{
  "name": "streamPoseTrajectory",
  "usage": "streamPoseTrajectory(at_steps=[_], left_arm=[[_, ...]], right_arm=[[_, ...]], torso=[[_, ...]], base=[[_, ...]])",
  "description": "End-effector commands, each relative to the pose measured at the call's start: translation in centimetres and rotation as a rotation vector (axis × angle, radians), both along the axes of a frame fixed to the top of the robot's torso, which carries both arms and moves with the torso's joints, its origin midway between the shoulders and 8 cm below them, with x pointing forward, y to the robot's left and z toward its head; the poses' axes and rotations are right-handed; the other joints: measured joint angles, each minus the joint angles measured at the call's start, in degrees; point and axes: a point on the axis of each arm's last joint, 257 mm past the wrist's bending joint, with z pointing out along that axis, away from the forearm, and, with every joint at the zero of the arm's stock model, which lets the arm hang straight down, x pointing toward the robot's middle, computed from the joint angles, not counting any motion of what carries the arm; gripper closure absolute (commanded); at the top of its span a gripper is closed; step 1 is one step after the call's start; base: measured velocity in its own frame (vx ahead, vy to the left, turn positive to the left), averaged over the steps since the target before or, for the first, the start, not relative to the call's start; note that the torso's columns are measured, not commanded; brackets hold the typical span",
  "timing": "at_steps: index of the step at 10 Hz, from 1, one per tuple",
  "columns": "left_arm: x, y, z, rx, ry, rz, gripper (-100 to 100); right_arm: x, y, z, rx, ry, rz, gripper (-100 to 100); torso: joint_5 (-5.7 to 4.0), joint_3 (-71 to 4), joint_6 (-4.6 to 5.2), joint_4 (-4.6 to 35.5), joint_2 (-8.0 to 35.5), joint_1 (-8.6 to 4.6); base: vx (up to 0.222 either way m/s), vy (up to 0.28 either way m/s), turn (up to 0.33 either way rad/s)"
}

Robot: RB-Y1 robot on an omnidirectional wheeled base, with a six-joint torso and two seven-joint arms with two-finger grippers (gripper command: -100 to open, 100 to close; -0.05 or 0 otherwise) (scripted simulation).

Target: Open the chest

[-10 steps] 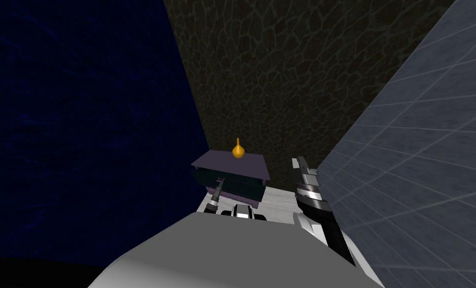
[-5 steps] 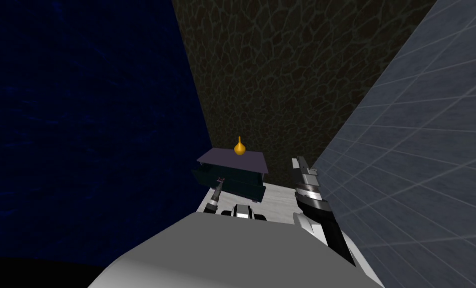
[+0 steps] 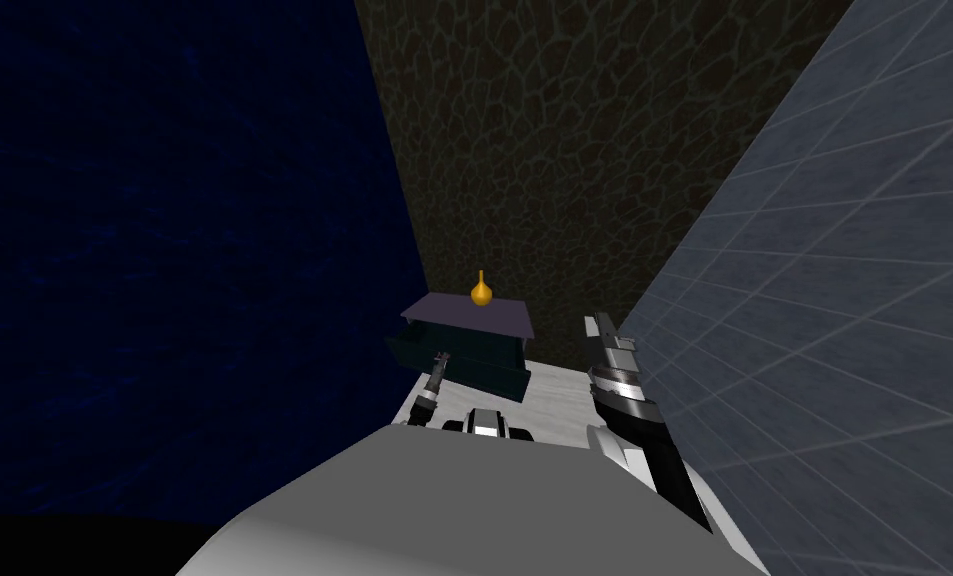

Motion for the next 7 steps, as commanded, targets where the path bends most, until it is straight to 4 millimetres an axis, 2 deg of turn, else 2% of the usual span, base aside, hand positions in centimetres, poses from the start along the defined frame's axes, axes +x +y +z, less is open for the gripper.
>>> streamPoseTrajectory(at_steps=[1, 5, 6, 7], left_arm=[[1.7, 0.0, 0.9, 0.0, 0.0, -0.003, -100], [6.1, 0.2, 3.2, -0.001, -0.001, -0.007, -100], [6.1, 0.2, 3.1, -0.001, 0.0, -0.007, -100], [7.2, 0.2, 3.8, -0.001, 0.0, -0.007, -100]], right_arm=[[0.0, 0.0, 0.0, 0.0, 0.0, 0.0, 0], [0.0, 0.0, 0.0, 0.0, 0.0, 0.0, 0], [0.0, 0.0, 0.0, 0.0, 0.0, 0.0, 0], [0.0, 0.0, 0.0, 0.0, 0.0, 0.0, 0]], torso=[[0.0, 0.0, -0.02, 0.0, 0.1, -0.01], [0.02, 0.0, -0.03, 0.0, 0.1, 0.04], [0.01, 0.1, -0.04, 0.0, 0.1, 0.01], [0.01, 0.0, -0.05, 0.0, 0.0, 0.02]], base=[[-0.065, -0.013, 0.001], [-0.083, -0.01, 0.012], [-0.078, -0.007, 0.0], [-0.066, -0.005, 0.004]])
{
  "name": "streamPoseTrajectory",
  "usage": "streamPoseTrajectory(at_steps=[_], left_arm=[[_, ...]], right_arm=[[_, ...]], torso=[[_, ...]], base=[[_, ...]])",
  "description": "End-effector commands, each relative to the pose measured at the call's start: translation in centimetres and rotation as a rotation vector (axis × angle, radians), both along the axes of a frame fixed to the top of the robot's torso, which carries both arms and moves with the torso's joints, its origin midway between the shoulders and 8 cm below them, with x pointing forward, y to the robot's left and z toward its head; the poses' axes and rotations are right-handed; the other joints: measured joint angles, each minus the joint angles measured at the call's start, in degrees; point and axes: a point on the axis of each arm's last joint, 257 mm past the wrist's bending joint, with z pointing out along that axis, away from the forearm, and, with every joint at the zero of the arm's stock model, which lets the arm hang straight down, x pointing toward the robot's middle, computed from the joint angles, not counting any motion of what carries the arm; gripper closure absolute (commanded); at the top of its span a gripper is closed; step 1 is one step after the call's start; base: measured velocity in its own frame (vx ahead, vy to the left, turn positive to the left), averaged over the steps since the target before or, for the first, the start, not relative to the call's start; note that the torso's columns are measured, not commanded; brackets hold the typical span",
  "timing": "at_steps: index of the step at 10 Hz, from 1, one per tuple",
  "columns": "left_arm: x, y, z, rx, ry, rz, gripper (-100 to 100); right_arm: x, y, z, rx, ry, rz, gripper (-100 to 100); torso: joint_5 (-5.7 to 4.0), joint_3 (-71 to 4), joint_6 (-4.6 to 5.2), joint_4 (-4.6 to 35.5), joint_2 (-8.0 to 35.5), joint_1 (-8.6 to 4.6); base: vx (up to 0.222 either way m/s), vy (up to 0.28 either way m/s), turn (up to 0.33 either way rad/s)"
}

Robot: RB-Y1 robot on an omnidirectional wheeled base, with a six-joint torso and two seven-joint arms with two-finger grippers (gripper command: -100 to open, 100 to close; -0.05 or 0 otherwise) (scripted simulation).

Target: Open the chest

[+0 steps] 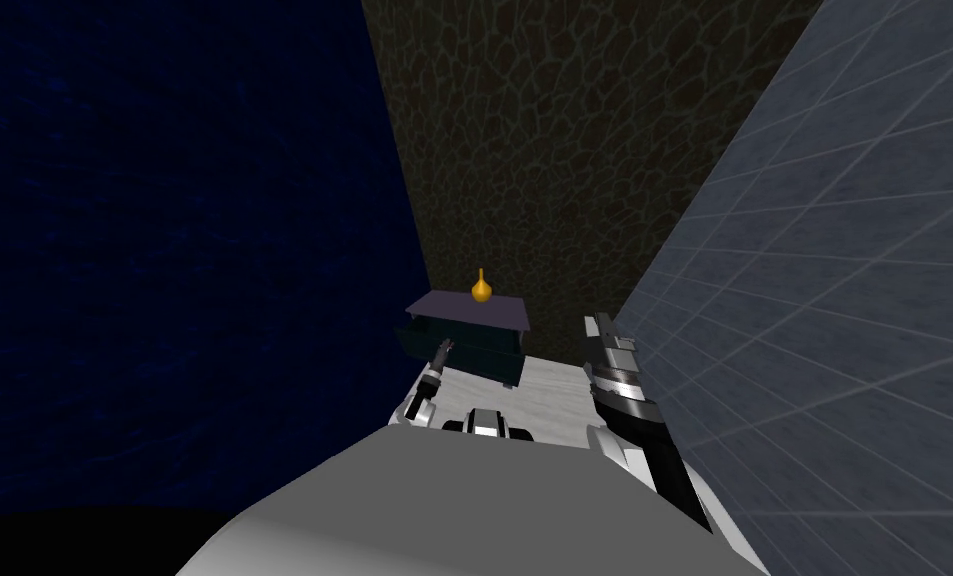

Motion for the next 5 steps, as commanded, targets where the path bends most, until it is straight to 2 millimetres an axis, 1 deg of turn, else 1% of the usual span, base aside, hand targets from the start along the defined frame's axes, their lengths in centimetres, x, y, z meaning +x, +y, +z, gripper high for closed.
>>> streamPoseTrajectory(at_steps=[1, 2, 3, 5], left_arm=[[2.2, 0.2, 1.4, -0.001, 0.001, -0.001, -100], [1.5, 0.1, 0.6, -0.001, 0.008, 0.0, -100], [1.6, 0.1, 0.6, -0.001, 0.013, 0.001, 0], [1.5, 0.2, 0.4, 0.0, 0.018, 0.002, 0]], right_arm=[[0.0, 0.0, 0.0, 0.0, 0.0, 0.0, 0], [0.0, 0.0, 0.0, 0.0, 0.0, 0.0, 0], [0.0, 0.0, 0.0, 0.0, 0.0, 0.0, 0], [0.0, 0.0, 0.0, 0.0, 0.0, 0.0, 0]], torso=[[-0.03, 0.0, -0.02, 0.0, 0.0, 0.0], [-0.1, 0.0, -0.01, 0.2, 0.1, -0.07], [-0.07, 0.0, -0.01, 0.1, 0.1, -0.08], [-0.03, 0.0, 0.02, 0.1, 0.0, -0.04]], base=[[-0.078, -0.01, 0.015], [-0.03, -0.003, 0.0], [0.0, 0.0, 0.0], [0.0, 0.0, 0.0]])
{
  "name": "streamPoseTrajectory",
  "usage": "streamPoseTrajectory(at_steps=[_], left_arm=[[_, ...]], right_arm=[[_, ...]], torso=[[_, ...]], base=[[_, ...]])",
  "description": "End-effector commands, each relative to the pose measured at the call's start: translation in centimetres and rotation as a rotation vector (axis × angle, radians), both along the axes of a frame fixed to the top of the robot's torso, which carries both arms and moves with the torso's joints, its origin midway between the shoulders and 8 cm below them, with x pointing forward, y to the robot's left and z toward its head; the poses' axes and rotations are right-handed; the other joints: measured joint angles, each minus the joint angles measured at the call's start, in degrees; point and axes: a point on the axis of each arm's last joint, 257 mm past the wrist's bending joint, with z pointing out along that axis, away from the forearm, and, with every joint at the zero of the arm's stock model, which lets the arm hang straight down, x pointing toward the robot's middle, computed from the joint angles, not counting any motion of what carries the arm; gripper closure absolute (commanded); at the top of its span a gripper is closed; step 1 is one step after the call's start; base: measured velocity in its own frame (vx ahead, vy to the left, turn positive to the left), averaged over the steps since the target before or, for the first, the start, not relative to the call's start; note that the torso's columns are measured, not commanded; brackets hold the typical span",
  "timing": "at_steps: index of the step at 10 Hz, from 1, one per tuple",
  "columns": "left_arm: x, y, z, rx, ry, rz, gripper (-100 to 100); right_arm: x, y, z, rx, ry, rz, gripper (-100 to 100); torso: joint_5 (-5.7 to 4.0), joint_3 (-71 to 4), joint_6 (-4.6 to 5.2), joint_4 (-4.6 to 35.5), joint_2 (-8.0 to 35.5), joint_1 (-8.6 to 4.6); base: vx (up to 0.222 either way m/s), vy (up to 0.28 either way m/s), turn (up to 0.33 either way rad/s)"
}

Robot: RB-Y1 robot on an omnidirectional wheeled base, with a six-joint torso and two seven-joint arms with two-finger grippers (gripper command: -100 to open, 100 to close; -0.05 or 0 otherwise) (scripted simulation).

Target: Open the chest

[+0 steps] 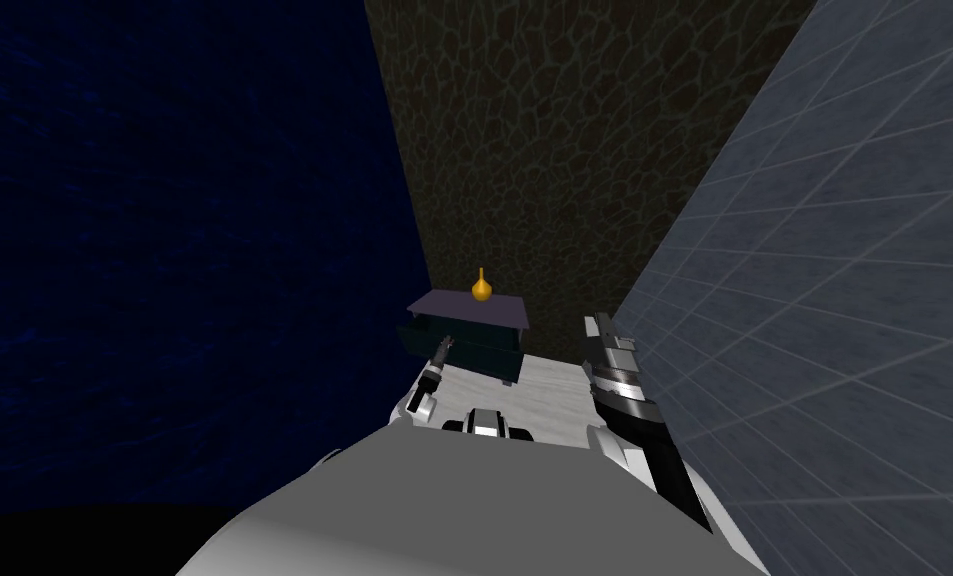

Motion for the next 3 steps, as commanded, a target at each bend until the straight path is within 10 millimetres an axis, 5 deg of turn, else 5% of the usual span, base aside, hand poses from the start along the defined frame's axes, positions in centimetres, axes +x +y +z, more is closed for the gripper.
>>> streamPoseTrajectory(at_steps=[1, 3], left_arm=[[-0.02, 0.01, -0.04, 0.0, 0.001, 0.0, 0], [-0.03, 0.02, -0.07, 0.0, 0.002, 0.0, 0]], right_arm=[[0.0, 0.0, 0.0, 0.0, 0.0, 0.0, 0], [0.0, 0.0, 0.0, 0.0, 0.0, 0.0, 0]], torso=[[0.01, 0.0, 0.0, 0.0, 0.0, 0.02], [0.03, 0.0, 0.0, 0.0, 0.0, 0.03]], base=[[0.0, 0.0, 0.0], [0.0, 0.0, 0.0]])
